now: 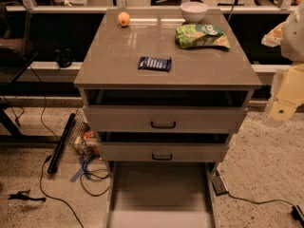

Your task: Place rxbar blueberry into bottom drawer

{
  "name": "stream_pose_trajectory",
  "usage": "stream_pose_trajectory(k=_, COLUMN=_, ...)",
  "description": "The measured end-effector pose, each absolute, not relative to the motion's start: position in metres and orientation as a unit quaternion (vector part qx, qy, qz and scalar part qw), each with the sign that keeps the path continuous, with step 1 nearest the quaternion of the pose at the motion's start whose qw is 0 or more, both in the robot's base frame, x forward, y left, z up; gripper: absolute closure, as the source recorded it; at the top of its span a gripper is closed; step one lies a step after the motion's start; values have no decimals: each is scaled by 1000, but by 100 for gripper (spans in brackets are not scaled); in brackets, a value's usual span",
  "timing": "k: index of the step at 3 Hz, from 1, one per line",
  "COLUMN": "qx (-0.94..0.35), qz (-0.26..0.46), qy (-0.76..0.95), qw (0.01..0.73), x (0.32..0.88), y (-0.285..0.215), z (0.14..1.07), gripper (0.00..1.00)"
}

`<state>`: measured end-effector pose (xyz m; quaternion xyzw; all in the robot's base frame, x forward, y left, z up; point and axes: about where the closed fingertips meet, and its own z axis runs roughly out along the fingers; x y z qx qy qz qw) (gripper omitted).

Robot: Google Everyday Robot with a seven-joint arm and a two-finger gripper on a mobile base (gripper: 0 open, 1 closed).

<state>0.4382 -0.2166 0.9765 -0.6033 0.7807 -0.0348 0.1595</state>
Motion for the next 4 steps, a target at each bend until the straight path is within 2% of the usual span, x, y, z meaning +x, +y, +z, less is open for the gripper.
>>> stream_pose_trajectory(k=2, qx=-596, qz=-31, qy=782, qw=178, x=445, y=-218, z=978, gripper=0)
stream_pose_trajectory(k=4, qx=-570, qz=37, qy=771, qw=282, x=573, y=-205, z=961, gripper=0)
